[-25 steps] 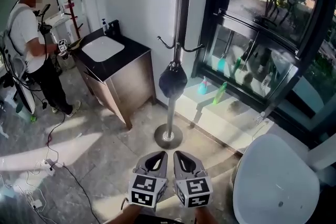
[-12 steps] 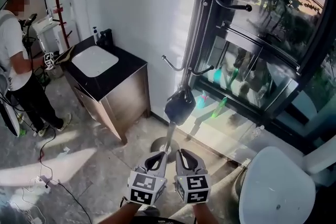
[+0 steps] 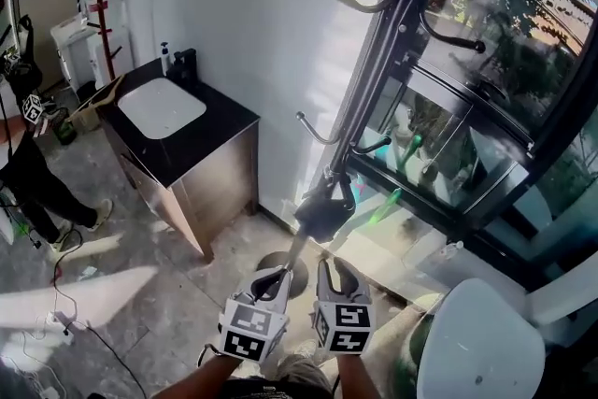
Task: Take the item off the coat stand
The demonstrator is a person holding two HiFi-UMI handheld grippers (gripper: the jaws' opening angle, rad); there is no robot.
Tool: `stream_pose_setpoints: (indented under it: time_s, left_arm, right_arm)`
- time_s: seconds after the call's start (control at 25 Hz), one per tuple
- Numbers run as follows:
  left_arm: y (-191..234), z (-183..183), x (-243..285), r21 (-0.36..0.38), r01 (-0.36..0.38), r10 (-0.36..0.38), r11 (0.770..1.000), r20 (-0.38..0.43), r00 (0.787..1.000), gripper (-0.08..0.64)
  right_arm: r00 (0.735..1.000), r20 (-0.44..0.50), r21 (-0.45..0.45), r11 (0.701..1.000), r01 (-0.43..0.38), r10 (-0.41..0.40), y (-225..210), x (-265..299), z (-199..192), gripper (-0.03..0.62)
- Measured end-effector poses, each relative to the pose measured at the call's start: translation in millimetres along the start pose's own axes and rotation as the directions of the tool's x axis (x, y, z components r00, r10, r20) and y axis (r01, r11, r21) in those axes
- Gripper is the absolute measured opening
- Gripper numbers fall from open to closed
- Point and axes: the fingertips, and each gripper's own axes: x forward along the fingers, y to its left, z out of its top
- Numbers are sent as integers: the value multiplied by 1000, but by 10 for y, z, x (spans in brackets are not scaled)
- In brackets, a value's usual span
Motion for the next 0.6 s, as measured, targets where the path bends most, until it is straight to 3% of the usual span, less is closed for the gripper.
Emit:
stream_pose_setpoints:
  time_s: [0.6]
  left_arm:
    - [376,101,414,-16,-59,58,998,-16,998,3]
  right_arm:
    - [999,-30,-15,999,-37,37,-217,760,81,144]
